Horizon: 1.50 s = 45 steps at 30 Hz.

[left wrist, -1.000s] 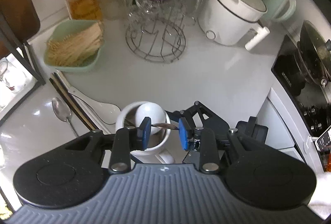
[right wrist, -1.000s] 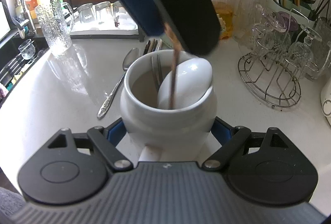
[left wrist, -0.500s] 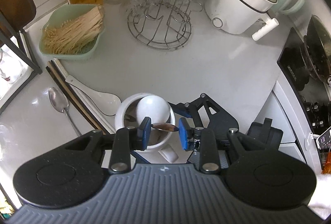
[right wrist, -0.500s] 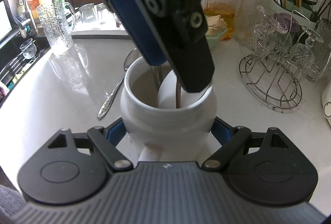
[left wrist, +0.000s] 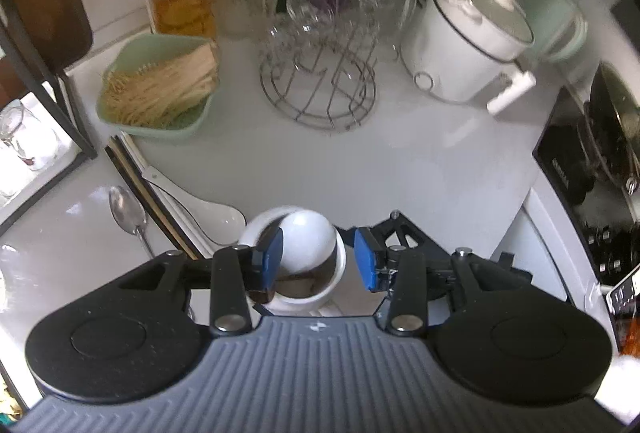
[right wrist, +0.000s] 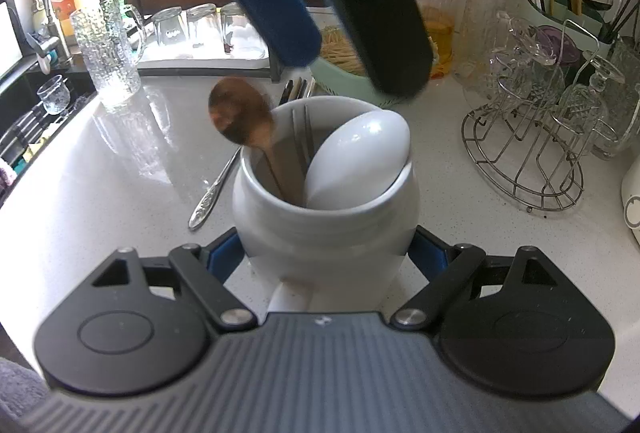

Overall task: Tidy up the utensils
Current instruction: 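Open the left tool to release the copper spoon into the mug, then move the left tool back to the silver spoon on the counter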

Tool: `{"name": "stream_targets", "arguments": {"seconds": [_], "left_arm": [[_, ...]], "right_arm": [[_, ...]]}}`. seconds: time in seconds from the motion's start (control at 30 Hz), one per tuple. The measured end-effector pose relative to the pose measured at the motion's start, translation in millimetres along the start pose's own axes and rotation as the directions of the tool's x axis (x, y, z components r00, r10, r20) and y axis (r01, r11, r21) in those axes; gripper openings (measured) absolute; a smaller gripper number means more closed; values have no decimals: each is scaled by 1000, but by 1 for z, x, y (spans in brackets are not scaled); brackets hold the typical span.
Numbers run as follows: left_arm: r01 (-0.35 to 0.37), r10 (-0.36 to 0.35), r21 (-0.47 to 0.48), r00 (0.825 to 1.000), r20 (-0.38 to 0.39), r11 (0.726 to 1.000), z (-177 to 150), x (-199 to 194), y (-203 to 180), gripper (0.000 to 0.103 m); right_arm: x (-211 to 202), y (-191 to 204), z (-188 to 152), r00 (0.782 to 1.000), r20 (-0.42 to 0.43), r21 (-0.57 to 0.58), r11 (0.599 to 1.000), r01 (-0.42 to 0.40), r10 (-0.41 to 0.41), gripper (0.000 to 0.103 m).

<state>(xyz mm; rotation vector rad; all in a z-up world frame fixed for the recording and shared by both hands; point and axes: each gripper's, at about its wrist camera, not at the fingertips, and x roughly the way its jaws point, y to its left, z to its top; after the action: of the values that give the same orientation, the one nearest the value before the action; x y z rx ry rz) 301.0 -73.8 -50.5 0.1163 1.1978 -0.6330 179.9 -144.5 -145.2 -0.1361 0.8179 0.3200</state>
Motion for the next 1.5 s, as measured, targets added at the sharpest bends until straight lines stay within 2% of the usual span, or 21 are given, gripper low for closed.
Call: {"name": "stream_targets", "arguments": {"seconds": [0.3,0.43,0.7,1.2,1.5], "left_arm": [[-25,31,-50,992,125,998,-9,-23,10,45],[-58,66,-53,981,185,997,-17,-33,13,45],[-116,136,-93,957,256,989,-33,-40,19,45],[-135,202,-246,941,271,960,-77,-37,62,45],[-147,230,-309,940,252,939,-104,-24,74,45]], "right_arm": [[1,1,0,1000,6,7,1000,8,-8,90],[1,1,0,1000,8,9,1000,10,-11,90],[1,3,-1,1000,17,20,1000,20,-20,90],[1,3,-2,999,29,26,999,22,-23,90],[1,5,-2,999,29,27,999,29,-30,90]]}}
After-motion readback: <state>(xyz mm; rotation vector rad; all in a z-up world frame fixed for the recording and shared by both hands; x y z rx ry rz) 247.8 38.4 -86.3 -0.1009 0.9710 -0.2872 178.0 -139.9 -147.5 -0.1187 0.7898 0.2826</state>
